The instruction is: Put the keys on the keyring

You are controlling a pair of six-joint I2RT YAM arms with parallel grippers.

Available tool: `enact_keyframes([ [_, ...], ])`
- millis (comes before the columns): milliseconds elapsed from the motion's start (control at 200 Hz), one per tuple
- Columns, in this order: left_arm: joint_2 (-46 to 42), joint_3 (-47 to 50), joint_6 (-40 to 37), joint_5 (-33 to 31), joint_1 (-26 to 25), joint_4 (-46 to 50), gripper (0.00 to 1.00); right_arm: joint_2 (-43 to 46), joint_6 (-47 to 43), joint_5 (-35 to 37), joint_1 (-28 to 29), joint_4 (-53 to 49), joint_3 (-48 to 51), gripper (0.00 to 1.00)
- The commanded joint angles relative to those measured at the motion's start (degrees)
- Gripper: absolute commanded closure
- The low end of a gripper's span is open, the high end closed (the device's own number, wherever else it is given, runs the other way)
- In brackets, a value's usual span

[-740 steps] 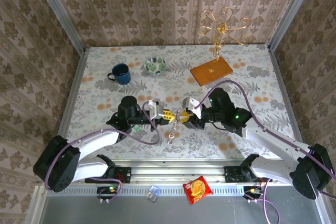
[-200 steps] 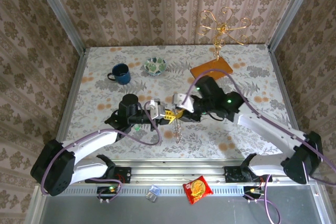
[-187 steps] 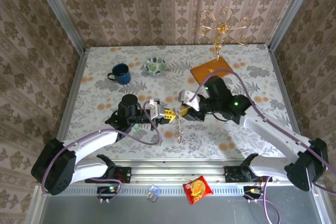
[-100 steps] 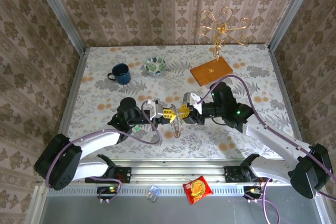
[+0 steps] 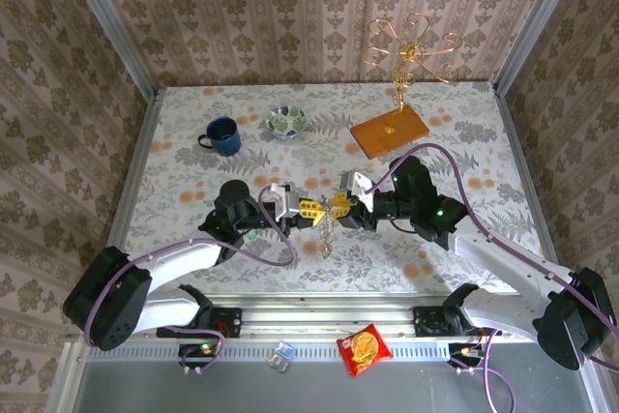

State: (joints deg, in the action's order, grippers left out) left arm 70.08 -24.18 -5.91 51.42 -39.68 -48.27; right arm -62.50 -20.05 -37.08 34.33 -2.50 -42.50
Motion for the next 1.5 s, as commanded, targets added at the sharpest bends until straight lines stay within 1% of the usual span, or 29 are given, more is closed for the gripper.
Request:
enact_keyframes([
  [0, 0.4, 0.03, 1.17, 2.01, -0.13, -3.41, 1.0, 0.13, 2.11, -0.03, -0.22, 2.43, 0.4, 0.72],
  [125, 0.66, -0.07, 1.27, 2.15, -0.09, -3.71, 1.0, -1.31, 3.08, -2.41, -0.05, 3.47, -0.58, 0.74],
  [280, 1.02, -0.07, 1.91, 2.11, -0.09, -4.74, 1.0, -2.86, 3.51, -3.87, 0.38, 4.13, -1.46, 0.79],
  [355, 1.11, -0.03, 2.01, 2.11, -0.13, -4.8, 1.0, -3.24, 3.34, -4.13, 0.48, 4.0, -1.63, 0.87],
  [395, 1.11, 0.01, 2.08, 1.99, -0.13, -4.74, 1.0, -3.24, 3.34, -4.24, 0.48, 4.0, -1.59, 0.94],
  [420, 1.04, 0.04, 2.13, 1.73, -0.09, -4.71, 1.0, -3.12, 3.3, -4.36, 0.48, 3.85, -1.69, 1.0],
  [470, 0.94, 0.2, 2.09, 0.64, -0.05, -4.43, 1.0, -2.92, 2.81, -4.34, 0.48, 3.18, -1.92, 1.0],
  [575, -0.21, 0.07, 0.7, -2.06, -0.13, -1.44, 0.75, -2.37, -0.28, -2.4, 0.48, -1.58, -3.59, 1.0],
  [690, -3.1, -1.8, -4.62, -4.14, -0.2, 9.58, 0.72, -3.24, -7.84, 2.65, 1.37, -13.06, -8.18, 1.0],
  [780, -4.91, -3.99, -9.09, -4.92, -0.22, 18.58, 0.72, -5.24, -13.22, 6.89, 2.57, -21.81, -12.42, 1.0],
  [870, -5.59, -5.57, -11.47, -5.07, -0.19, 23.34, 0.72, -7.47, -17.38, 11.01, 4.34, -27.92, -16.48, 1.0],
  [905, -5.51, -6.1, -11.87, -4.91, -0.17, 24.43, 0.72, -8.44, -18.62, 12.29, 4.95, -31.14, -17.92, 1.0],
  [1030, -4.96, -6.92, -11.93, -4.22, -0.16, 24.63, 0.73, -11.23, -21.43, 15.4, 6.75, -36.3, -22.68, 1.0],
  [1140, -4.27, -7.36, -11.99, -3.59, -0.2, 24.66, 0.75, -13.02, -22.55, 16.73, 8.11, -38.57, -25.88, 1.0],
  [1285, -3.64, -7.92, -12.58, -3.06, -0.26, 25.74, 0.83, -14.51, -23.18, 16.56, 9.43, -39.52, -28.63, 1.0],
  [1420, -3.72, -8.07, -12.67, -2.88, -0.22, 25.76, 0.86, -15.65, -23.69, 16.76, 10.63, -40.56, -30.16, 1.0],
  [1495, -3.81, -8.14, -12.67, -2.52, -0.24, 25.73, 0.92, -16.23, -23.71, 16.92, 11.0, -40.78, -30.64, 1.0],
])
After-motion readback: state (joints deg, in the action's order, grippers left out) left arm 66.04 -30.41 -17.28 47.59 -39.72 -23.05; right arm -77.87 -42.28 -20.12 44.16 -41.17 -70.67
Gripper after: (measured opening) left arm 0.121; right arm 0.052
